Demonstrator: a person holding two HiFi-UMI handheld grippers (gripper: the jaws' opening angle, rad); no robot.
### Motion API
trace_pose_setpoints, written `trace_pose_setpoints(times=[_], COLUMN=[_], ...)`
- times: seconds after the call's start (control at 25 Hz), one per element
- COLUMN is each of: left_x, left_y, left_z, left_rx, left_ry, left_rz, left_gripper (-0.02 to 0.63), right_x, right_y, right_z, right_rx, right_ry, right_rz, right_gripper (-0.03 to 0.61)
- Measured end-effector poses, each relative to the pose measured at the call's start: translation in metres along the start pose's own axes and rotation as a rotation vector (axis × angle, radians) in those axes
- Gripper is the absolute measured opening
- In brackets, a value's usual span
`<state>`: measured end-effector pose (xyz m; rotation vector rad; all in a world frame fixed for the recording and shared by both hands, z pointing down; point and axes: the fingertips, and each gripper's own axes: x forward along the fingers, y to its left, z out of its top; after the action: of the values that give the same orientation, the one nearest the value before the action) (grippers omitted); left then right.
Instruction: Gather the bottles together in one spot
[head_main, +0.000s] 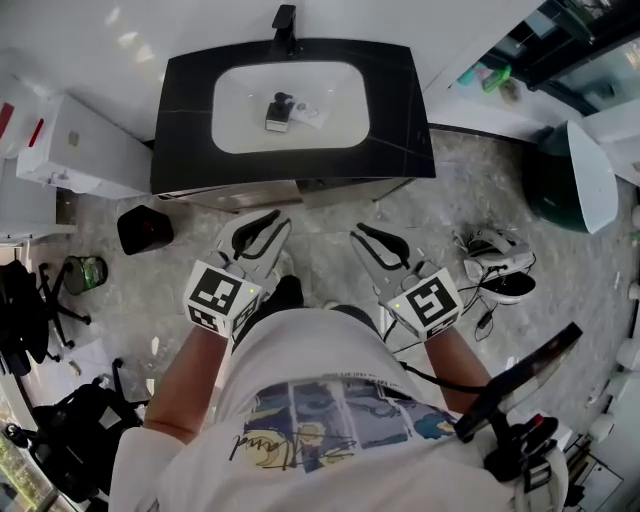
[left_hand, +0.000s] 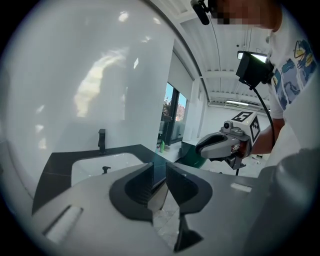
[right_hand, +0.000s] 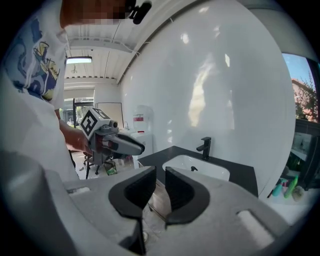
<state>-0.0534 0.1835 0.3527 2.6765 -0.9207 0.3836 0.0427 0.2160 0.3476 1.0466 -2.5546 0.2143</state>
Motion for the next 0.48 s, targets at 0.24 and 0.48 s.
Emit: trace_pose_setpoints(times=[0.24,0.48], left_x=[0.009,0.032], left_y=[0.062,0.101], left_z=[0.002,0.005], left_rx=[0.015,-0.015], left_ry=[0.016,0.027], left_rz=[-0.001,0.041], left_gripper=[0.092,0.101], right_x=[0.049,0.069], right_y=[-0.008,-0.027], right_z=[0.025,0.03], right_rx=[-0.01,-0.004], right_ry=[0.002,0.029], right_rz=[-0.04,-0.06], right_gripper=[0.074,0.077])
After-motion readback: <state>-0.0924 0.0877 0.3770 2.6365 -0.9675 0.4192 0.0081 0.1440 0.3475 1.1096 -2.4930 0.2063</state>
